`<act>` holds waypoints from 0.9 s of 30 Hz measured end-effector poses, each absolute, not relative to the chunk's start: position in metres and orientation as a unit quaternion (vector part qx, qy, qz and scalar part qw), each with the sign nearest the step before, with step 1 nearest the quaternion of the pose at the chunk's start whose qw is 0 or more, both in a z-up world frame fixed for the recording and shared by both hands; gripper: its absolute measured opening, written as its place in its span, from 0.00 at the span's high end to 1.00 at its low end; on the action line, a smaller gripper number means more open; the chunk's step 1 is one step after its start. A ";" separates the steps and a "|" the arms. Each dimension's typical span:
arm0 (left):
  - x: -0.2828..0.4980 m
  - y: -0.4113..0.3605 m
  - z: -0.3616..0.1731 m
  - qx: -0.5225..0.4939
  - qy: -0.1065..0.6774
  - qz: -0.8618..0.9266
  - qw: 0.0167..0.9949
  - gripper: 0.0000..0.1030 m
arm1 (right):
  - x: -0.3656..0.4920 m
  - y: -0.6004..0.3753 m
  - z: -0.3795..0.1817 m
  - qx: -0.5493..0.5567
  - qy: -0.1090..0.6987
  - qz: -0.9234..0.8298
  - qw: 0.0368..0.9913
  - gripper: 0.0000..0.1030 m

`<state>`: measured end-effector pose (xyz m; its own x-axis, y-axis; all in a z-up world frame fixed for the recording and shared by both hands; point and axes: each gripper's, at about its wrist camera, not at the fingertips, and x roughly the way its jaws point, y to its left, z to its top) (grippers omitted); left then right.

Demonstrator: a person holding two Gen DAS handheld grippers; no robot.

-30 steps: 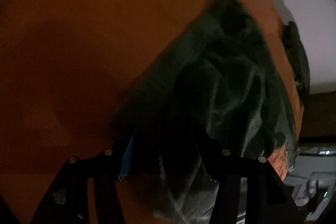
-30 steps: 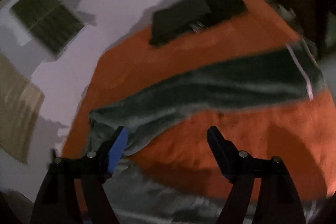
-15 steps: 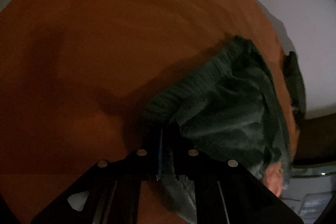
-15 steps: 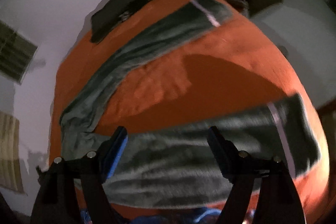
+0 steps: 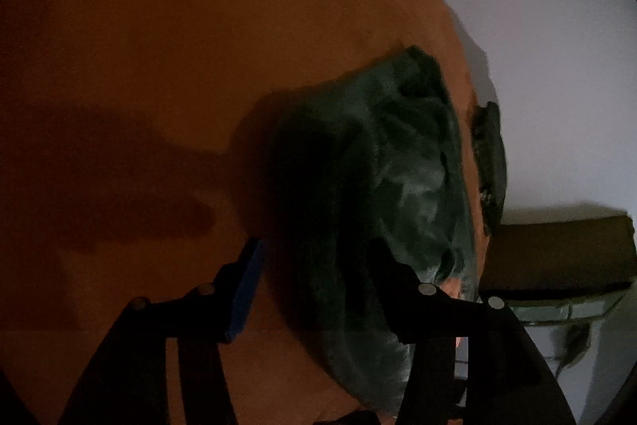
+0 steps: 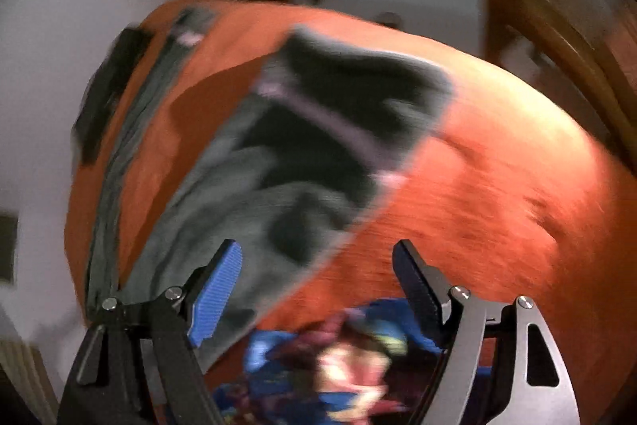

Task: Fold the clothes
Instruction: 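Grasp the striped cuff with the right tool and lift it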

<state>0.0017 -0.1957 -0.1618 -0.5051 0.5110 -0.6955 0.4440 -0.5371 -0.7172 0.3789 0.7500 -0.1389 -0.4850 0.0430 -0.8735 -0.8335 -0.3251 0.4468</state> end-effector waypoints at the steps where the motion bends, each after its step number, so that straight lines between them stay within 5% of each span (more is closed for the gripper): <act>1: 0.001 -0.192 -0.166 -0.500 -0.486 0.716 0.023 0.46 | 0.388 0.753 -0.145 -0.397 0.502 0.700 0.316 0.25; 9: -0.022 -0.162 -0.178 -0.495 -0.487 0.720 -0.011 0.46 | 0.394 0.784 -0.179 -0.327 0.555 0.701 0.306 0.25; 11: -0.022 -0.161 -0.186 -0.488 -0.497 0.717 -0.037 0.58 | 0.388 0.797 -0.190 -0.318 0.564 0.696 0.310 0.25; 13: -0.017 -0.168 -0.189 -0.459 -0.540 0.704 -0.037 0.76 | 0.386 0.806 -0.196 -0.300 0.581 0.692 0.304 0.46; 14: -0.015 -0.172 -0.191 -0.444 -0.562 0.697 -0.037 0.89 | 0.387 0.809 -0.193 -0.289 0.588 0.694 0.300 0.94; 27: 0.040 -0.209 -0.078 -0.365 -0.566 0.739 -0.013 0.91 | 0.407 0.803 -0.032 -0.244 0.523 0.770 0.271 0.92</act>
